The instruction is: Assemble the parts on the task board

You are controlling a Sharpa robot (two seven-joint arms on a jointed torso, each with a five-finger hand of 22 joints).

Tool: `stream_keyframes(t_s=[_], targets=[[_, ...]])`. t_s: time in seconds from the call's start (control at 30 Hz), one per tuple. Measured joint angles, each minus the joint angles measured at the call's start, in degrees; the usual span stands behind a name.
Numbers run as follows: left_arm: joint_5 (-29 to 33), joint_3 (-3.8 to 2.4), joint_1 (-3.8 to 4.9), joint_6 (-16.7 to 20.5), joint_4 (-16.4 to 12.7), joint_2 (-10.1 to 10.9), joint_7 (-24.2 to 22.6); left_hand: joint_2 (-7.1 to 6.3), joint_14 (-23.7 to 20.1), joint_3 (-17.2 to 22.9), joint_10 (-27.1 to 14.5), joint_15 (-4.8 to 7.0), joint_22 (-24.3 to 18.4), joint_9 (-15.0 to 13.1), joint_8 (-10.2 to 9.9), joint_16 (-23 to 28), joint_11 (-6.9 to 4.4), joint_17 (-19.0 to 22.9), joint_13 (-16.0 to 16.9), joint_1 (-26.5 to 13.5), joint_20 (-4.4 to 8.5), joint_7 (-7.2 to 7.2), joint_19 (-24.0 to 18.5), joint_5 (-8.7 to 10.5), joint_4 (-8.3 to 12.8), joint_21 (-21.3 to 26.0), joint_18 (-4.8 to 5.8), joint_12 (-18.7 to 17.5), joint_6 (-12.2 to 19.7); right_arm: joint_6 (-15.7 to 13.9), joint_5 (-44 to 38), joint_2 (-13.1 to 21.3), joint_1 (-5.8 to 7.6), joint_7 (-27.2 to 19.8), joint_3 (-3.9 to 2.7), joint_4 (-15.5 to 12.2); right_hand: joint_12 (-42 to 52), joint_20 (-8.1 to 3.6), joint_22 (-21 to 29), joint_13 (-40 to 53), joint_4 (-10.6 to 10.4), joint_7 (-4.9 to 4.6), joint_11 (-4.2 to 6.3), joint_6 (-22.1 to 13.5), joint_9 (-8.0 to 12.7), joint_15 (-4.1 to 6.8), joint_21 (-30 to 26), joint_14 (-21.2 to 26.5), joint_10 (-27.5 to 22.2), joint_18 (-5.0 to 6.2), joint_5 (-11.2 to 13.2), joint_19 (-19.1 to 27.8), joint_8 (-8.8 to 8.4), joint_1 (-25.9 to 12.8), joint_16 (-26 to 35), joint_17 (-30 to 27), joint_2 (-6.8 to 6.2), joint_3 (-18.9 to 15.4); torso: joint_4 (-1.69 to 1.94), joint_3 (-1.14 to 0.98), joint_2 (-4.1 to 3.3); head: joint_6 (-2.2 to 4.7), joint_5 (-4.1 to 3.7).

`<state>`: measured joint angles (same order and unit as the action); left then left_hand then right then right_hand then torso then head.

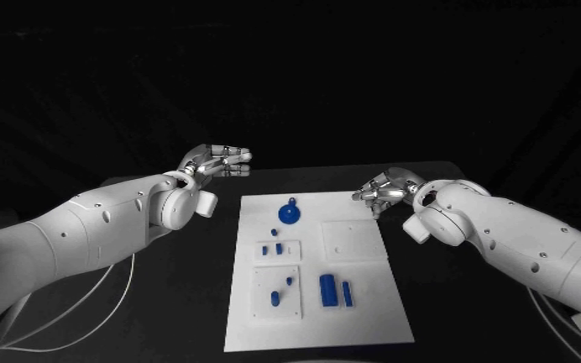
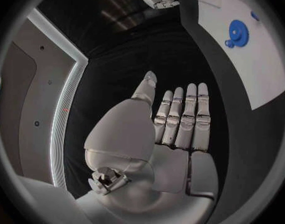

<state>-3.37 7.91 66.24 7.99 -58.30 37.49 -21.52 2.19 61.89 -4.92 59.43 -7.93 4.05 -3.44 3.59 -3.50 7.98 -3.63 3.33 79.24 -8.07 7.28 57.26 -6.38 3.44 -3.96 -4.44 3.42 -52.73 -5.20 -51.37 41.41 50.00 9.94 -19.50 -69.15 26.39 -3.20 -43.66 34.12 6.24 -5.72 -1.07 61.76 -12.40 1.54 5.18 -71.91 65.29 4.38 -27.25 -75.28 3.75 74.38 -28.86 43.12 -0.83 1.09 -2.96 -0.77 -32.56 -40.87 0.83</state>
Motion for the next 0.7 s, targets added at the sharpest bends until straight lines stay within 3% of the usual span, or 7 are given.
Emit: stream_keyframes(t_s=[0.07, 0.17, 0.27, 0.47, 0.57, 0.6, 0.7], targets=[[0.47, -0.12, 0.51, 1.00, 0.48, -0.28, -0.58, 0.00, -0.93, 0.01, -1.53, 0.15, 0.00, 0.24, -0.28, 0.00, -0.32, 0.00, 0.00, 0.00, 0.00, -0.67, 0.00, -0.46, 0.01, 0.00, 0.00, 0.00, 4.39, -0.41, 3.39, -2.23, 0.88, -3.79, -0.10, 4.14, -7.62, 2.44, 5.76, -8.81, 2.09, -1.11, -1.78, -1.94, 1.85, -2.34, -1.32, 3.84, -0.85, 0.01, 1.33, 6.44, 0.00, 0.36, 7.07, -6.02, 0.01, 2.09, 0.05, 0.07, 0.15, 1.86, 0.23], [1.26, -0.31, 1.39, 2.46, 1.59, -0.97, -1.48, 0.14, -1.25, 0.01, -1.61, 0.04, 0.00, 0.29, -0.30, 0.00, -0.40, 0.00, 0.00, -0.14, -0.22, -0.40, 0.21, -0.67, 0.01, 0.00, 0.00, 0.00, 5.01, -0.58, 9.03, -5.24, 1.77, -9.46, -0.36, 10.50, -19.79, 8.53, 22.27, -27.03, 4.91, -1.01, -4.82, -4.47, 6.79, -6.72, -1.39, 8.50, -2.02, -0.45, 4.57, 18.22, 0.00, -2.22, 21.51, -23.17, 0.04, 5.52, 0.16, 0.10, 0.19, 3.81, 0.60], [2.14, -0.40, 1.82, 3.54, 3.04, -2.04, -2.16, 0.44, -1.65, 0.03, -1.61, 0.01, 0.00, 0.29, -0.30, 0.00, -0.40, 0.00, 0.00, -0.62, -0.40, -0.11, 0.03, -0.67, -0.34, 0.00, 0.00, 0.00, 4.73, -0.60, 14.35, -7.02, 2.22, -13.91, -0.61, 15.62, -22.24, 12.21, 34.31, -30.40, 5.62, -1.96, -6.79, -11.93, 8.95, -9.22, -1.39, 11.54, -6.54, 0.50, 5.54, 22.63, -0.27, -4.23, 24.90, -36.53, 0.35, 2.88, 0.31, 0.07, 0.19, 5.30, 0.78], [3.99, -0.44, 2.07, 4.79, 5.29, -4.00, -2.94, -0.15, -3.64, 0.22, -8.12, -0.28, -0.06, 0.39, -0.30, 0.00, 0.29, 0.06, -0.21, -1.22, -1.28, 0.59, -0.86, -0.67, -0.90, 0.00, -0.10, 0.00, 7.70, -0.92, 21.79, -9.40, 2.98, -20.01, -1.18, 19.67, -23.12, 18.99, 39.97, -31.08, 1.57, -1.62, -7.34, -16.57, 9.29, -9.74, -1.21, 20.11, -16.20, 8.05, 9.16, 30.23, -0.50, -4.57, 25.37, -39.87, 2.36, -4.75, 0.69, -0.03, 0.21, 6.76, 1.03], [4.51, -0.44, 2.08, 5.03, 5.88, -4.32, -3.08, -0.11, -4.92, 0.43, -9.92, -0.08, -0.24, 0.48, -0.42, 0.02, -0.02, 0.27, -0.32, -2.05, -1.64, 0.29, -3.03, -0.54, -1.10, 0.06, -0.90, -0.18, 8.86, -1.09, 23.35, -9.85, 3.07, -21.39, -1.23, 20.09, -23.35, 19.22, 40.35, -31.22, 0.96, -1.40, -7.20, -18.50, 9.41, -9.65, -1.46, 23.13, -19.45, 8.53, 9.81, 35.40, -0.64, -5.05, 25.58, -39.99, 2.55, -5.37, 0.82, -0.10, 0.21, 7.05, 1.10], [4.51, -0.44, 2.07, 5.03, 5.87, -4.29, -3.08, -0.31, -7.49, 0.80, -14.48, 0.57, -0.61, 0.77, -0.82, 0.38, -0.69, 0.57, -0.60, -4.37, -0.79, -0.44, -8.04, 0.11, -1.47, 0.50, -0.91, -0.59, 12.82, -1.09, 23.39, -9.85, 3.08, -21.39, -1.22, 20.08, -23.69, 17.90, 40.67, -31.50, 0.28, -0.81, -6.46, -22.56, 9.70, -9.01, -1.89, 27.75, -23.77, 7.55, 11.42, 39.41, -1.00, -6.95, 25.94, -40.30, 2.53, -5.02, 0.82, -0.10, 0.21, 7.06, 1.11], [4.49, -0.48, 1.94, 5.10, 5.37, -4.03, -2.96, -0.99, -26.32, 2.37, -31.15, 3.30, -1.88, 1.76, -1.93, 1.59, -3.43, 1.70, -1.62, -13.06, 2.54, -2.99, -26.33, 2.48, -2.22, 1.84, 1.02, -1.71, 27.60, -1.29, 23.39, -9.53, 3.10, -21.28, -0.82, 19.64, -24.75, 12.39, 41.78, -32.49, -2.16, 1.53, -3.67, -37.07, 10.70, -6.25, -3.19, 44.10, -39.22, 3.02, 17.30, 52.88, -2.05, -14.81, 27.06, -41.35, 1.92, -3.57, 0.91, -0.07, 0.25, 6.99, 0.97]])
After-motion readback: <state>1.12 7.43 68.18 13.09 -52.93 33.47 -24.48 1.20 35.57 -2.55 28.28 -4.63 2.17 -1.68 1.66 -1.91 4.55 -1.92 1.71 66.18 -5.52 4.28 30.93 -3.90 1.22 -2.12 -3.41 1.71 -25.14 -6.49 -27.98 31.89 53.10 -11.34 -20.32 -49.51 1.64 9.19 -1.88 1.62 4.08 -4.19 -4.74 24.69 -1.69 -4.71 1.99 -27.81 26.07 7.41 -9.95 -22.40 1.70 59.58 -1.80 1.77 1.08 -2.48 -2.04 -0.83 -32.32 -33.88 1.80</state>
